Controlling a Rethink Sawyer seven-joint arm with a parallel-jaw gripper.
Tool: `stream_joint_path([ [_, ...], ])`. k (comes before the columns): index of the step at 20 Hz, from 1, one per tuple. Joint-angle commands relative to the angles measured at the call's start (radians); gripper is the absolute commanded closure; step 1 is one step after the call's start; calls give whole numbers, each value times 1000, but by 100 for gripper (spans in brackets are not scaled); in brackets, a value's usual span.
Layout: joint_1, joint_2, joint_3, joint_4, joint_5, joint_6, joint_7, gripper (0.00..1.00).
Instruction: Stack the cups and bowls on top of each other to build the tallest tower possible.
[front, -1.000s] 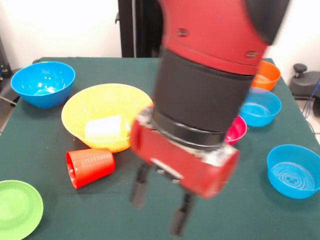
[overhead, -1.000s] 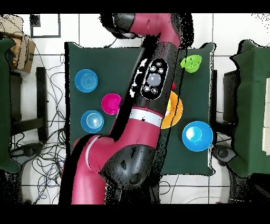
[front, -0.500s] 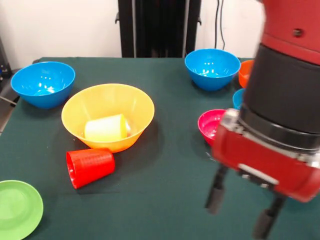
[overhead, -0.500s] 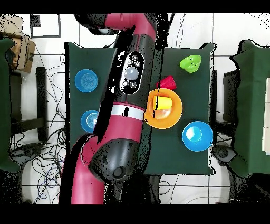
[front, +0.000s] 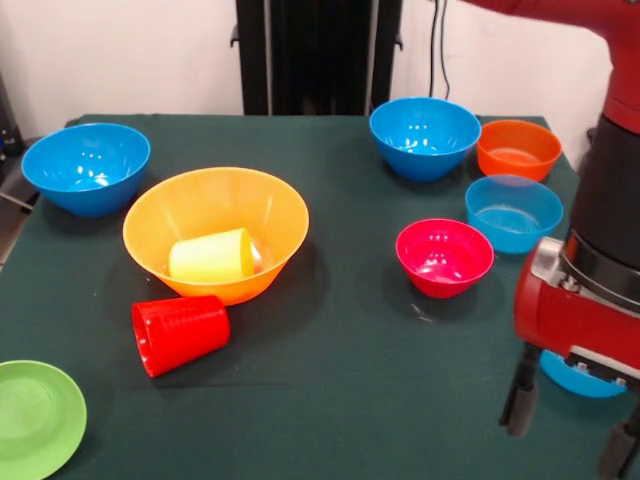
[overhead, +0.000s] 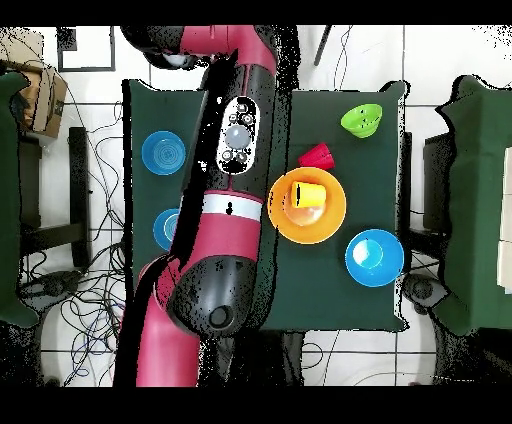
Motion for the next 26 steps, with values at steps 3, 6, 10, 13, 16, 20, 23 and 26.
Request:
stream_joint_path([
  [3,12,8,-14,-2,22,143,-227,0],
  [6,56,-27,46,51,-36,177,-181,0],
  [10,119,-85,124,142,-103,201,-140,0],
  [13,159,-115,164,205,-131,206,-112,0],
  [16,197,-140,196,265,-159,196,-95,0],
  [20,229,-172,236,332,-190,182,-104,0],
  [23,243,-195,286,387,-196,130,-89,0],
  [26,262,-234,346,465,-201,75,-81,0],
])
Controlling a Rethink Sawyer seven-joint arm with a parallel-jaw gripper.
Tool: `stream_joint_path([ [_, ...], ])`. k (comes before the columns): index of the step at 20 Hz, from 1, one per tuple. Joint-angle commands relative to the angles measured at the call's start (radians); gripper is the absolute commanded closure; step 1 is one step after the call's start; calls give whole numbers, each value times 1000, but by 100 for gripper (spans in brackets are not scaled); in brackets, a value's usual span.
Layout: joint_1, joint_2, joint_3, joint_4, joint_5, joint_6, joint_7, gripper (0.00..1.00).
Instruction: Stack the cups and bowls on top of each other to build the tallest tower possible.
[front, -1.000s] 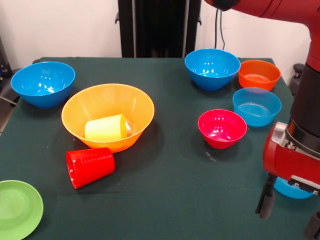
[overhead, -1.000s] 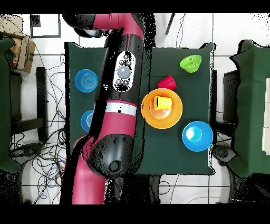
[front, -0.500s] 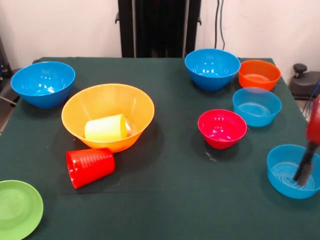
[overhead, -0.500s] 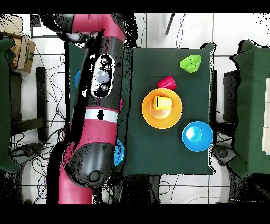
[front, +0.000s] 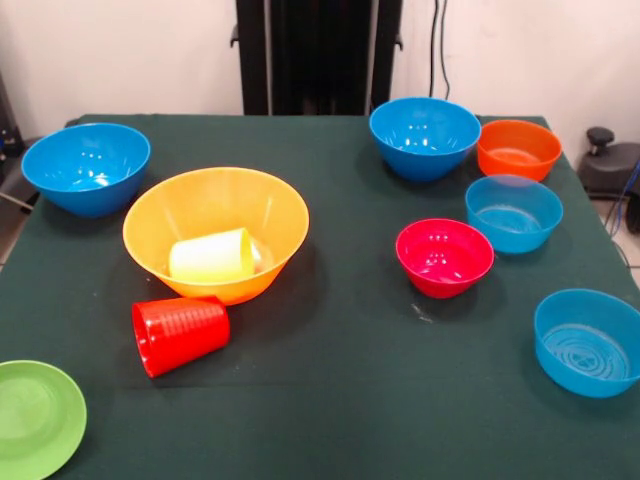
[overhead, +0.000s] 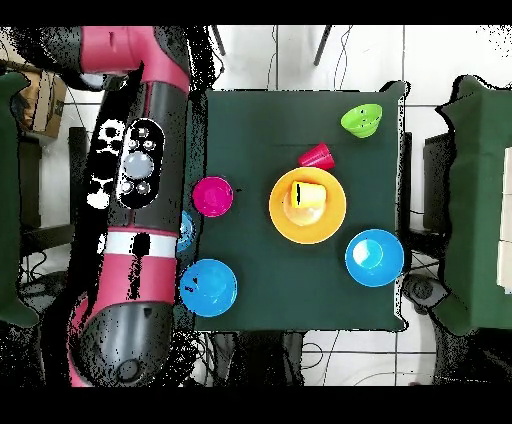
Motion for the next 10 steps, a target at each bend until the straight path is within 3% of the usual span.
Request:
stream_joint_path([
  [1,21,-94,227,263,-96,-22,-88,0],
  [10,32,-200,342,481,-203,-183,-223,0],
])
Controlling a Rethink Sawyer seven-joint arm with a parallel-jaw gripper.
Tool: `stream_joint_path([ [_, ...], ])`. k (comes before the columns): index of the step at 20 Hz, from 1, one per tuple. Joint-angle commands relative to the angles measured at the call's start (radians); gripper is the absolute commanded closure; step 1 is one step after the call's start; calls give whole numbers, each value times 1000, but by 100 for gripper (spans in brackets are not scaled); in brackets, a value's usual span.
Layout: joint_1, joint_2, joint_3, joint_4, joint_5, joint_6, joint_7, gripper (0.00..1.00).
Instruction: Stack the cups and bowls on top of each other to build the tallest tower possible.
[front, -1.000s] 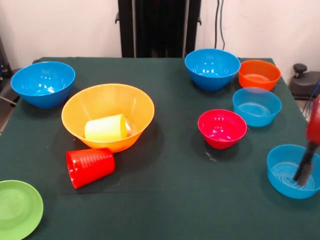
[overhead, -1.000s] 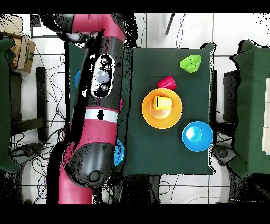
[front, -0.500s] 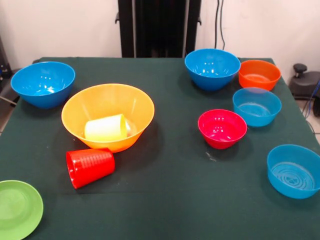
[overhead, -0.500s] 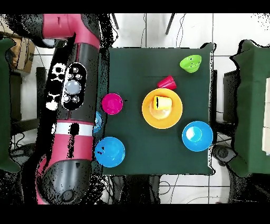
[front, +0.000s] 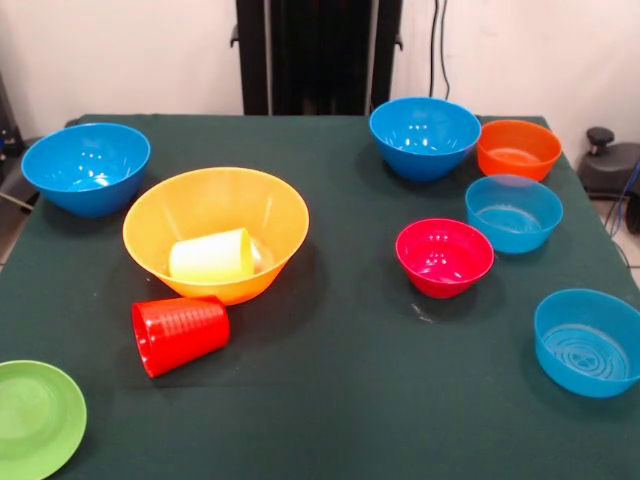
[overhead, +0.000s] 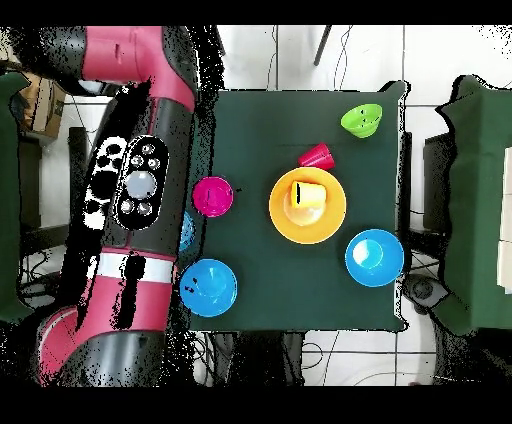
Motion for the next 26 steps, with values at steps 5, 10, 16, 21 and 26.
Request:
stream_joint_path([
  [5,-3,-138,254,397,-240,-241,-274,0],
  [10,-6,-184,309,469,-323,-324,-304,0],
  [16,-23,-225,374,517,-397,-374,-272,0],
  [21,-42,-254,413,532,-449,-350,-259,0],
  [26,-30,-217,387,465,-523,-345,-199,0],
])
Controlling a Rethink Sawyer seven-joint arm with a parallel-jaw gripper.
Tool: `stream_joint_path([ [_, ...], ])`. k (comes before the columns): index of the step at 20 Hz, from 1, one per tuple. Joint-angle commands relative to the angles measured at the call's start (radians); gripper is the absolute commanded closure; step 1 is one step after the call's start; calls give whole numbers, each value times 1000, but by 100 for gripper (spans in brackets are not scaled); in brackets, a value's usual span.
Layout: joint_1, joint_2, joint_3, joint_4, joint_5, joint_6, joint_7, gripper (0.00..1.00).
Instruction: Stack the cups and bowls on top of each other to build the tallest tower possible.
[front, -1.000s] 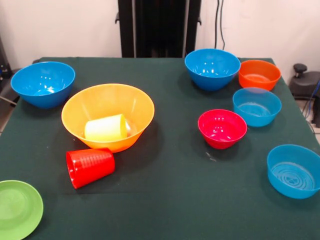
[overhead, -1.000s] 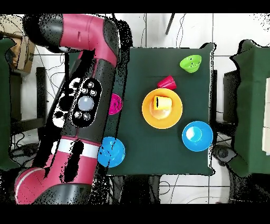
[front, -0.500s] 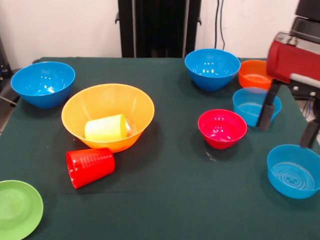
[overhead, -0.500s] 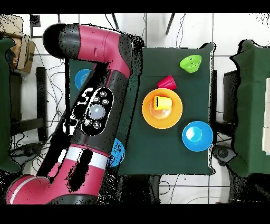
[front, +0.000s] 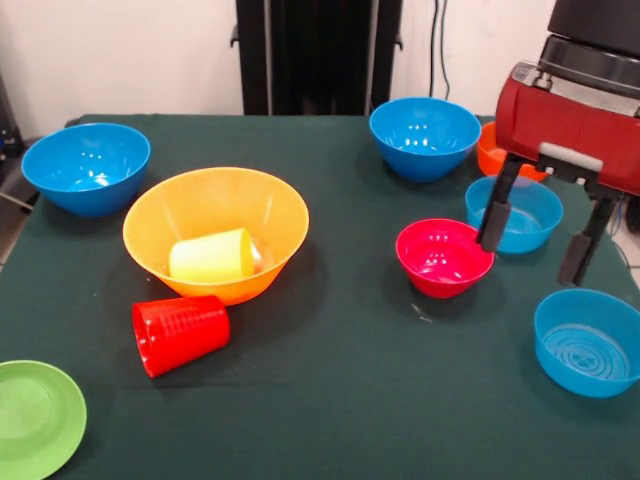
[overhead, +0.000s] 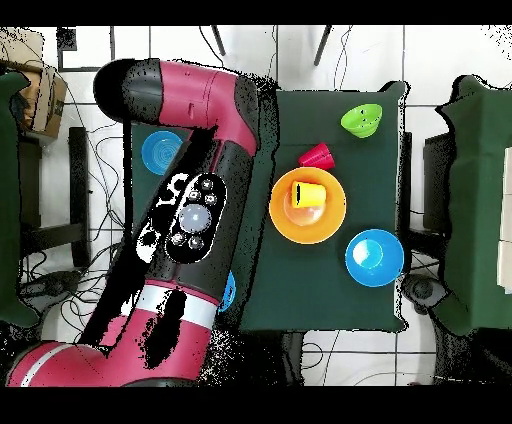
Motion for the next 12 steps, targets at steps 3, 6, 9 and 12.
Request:
stream_joint_path([
  [3,-16,20,153,54,-159,-19,-168,0],
  [6,-14,41,165,55,-177,-68,-131,0],
  [9,-16,58,170,36,-191,-65,-116,0],
  [12,-18,67,171,18,-205,-69,-107,0],
])
